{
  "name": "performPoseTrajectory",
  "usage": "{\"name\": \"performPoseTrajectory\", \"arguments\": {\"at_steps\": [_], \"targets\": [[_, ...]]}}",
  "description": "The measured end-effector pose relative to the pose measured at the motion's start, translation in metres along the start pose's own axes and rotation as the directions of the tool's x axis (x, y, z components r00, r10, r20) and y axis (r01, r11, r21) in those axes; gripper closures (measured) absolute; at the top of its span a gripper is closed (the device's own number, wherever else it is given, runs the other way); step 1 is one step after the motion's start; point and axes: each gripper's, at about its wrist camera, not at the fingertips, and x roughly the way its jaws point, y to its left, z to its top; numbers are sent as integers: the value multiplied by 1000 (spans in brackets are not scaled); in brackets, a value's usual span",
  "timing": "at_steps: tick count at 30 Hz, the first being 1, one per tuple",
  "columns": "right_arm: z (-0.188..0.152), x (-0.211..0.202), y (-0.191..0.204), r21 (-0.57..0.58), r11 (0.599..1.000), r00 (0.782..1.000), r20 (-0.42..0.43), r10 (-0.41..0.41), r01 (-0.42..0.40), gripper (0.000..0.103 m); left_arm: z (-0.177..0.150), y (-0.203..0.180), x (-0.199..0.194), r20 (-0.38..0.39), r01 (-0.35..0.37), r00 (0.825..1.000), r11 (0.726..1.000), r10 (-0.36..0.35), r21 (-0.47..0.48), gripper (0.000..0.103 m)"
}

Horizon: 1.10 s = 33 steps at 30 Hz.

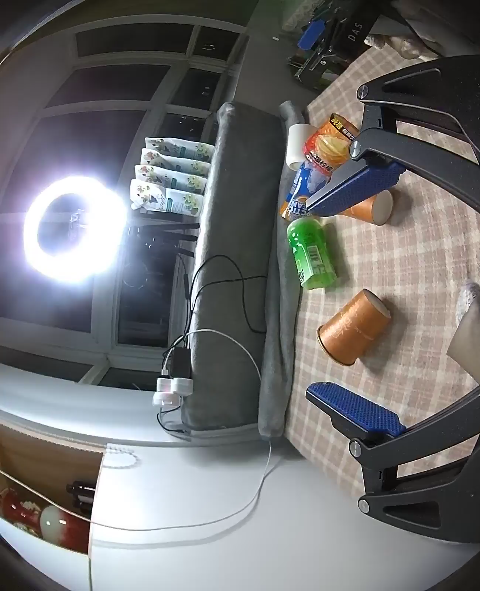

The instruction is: Flip cup upright

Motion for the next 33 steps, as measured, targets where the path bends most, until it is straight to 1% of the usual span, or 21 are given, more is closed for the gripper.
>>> {"name": "performPoseTrajectory", "arguments": {"at_steps": [8,14,16,21,22,26,33], "targets": [[1,-1,0,-3,1000,1000,3,-2,2,0,0,2,-3,2,-8,1000,1000,8,3,11],[2,-1,-2,2,1000,1000,-2,-1,1,0,-1,5,-2,-2,0,1000,1000,0,4,11],[3,-1,-2,1,1000,1000,-1,-1,1,0,-1,3,-1,-4,-8,1000,1000,8,4,11],[5,-4,-4,1,1000,1000,4,-2,2,0,0,10,2,-10,-12,1000,1000,12,10,11],[4,-5,-4,1,1000,1000,4,-1,1,0,0,4,3,-10,-19,1000,1000,19,20,11],[5,-3,-2,2,1000,1000,6,0,0,0,-1,3,2,-8,-29,1000,999,29,27,11],[4,-2,-2,4,1000,1000,7,-2,2,0,-2,3,3,-8,-27,1000,999,28,29,11]]}}
